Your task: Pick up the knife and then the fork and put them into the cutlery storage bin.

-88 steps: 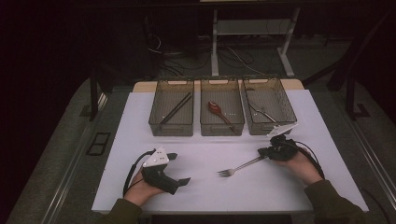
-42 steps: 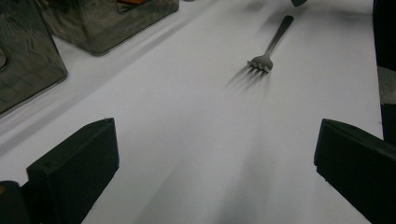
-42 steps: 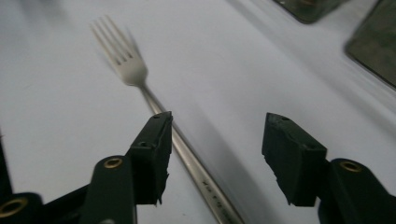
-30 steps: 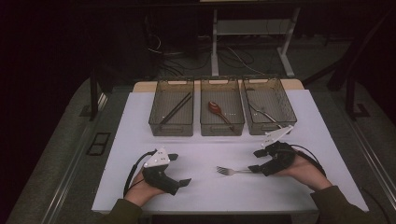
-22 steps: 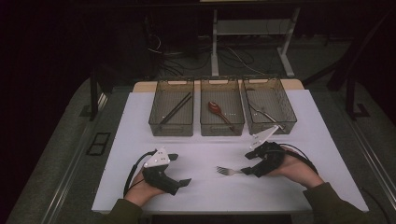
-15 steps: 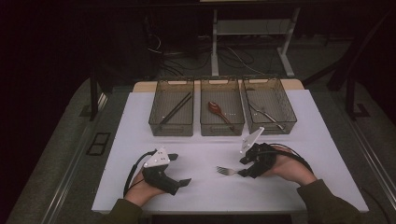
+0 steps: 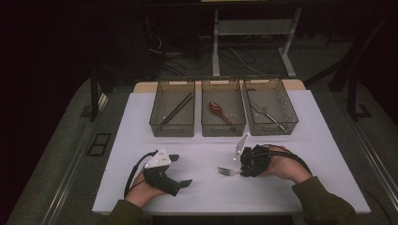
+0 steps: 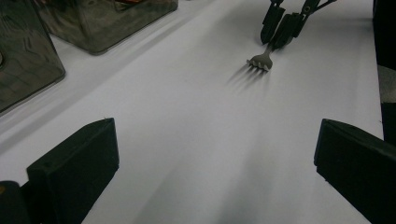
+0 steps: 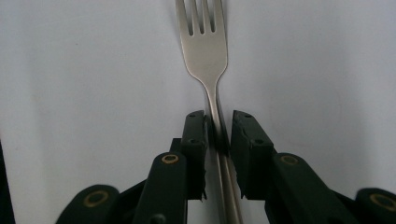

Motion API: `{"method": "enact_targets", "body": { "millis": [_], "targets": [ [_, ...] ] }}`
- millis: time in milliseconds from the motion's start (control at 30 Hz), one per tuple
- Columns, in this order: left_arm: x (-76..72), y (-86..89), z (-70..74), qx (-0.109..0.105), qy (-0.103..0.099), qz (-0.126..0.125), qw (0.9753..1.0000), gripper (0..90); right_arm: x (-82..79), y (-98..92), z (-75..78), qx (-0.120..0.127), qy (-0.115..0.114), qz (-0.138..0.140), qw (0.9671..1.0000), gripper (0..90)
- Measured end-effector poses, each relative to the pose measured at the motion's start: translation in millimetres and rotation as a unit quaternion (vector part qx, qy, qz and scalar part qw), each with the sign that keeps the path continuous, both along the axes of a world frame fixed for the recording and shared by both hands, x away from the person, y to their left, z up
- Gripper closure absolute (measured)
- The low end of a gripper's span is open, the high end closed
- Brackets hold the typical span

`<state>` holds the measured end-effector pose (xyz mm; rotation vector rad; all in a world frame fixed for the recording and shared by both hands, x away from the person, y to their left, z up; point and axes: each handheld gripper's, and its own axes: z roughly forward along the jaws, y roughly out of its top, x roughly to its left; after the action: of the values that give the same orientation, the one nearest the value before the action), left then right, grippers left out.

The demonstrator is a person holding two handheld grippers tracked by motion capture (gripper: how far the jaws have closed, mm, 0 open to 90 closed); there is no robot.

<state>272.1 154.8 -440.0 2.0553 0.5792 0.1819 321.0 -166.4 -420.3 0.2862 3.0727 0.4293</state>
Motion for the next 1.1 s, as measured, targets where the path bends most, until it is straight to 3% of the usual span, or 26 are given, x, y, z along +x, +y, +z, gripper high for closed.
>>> {"method": "enact_targets", "body": {
  "millis": [633,700,833,1100],
  "targets": [
    [-0.3,-0.1,0.1,0.000,0.000,0.000,1.0000,0.0,-3.7,14.7,1.6,-0.054,-0.015,0.042,0.9976,84.2],
    [-0.4,-0.1,0.2,-0.001,0.000,0.001,1.0000,0.0,-4.0,14.5,1.7,-0.054,-0.013,0.032,0.9980,84.5],
    [-0.3,0.1,0.4,-0.002,-0.001,0.001,1.0000,0.0,-1.5,11.1,1.8,-0.040,-0.002,0.019,0.9990,84.6],
    [-0.2,0.4,0.4,-0.003,-0.001,0.002,1.0000,0.0,4.3,-2.3,10.9,0.025,0.002,-0.022,0.9994,84.5]
  ]
}}
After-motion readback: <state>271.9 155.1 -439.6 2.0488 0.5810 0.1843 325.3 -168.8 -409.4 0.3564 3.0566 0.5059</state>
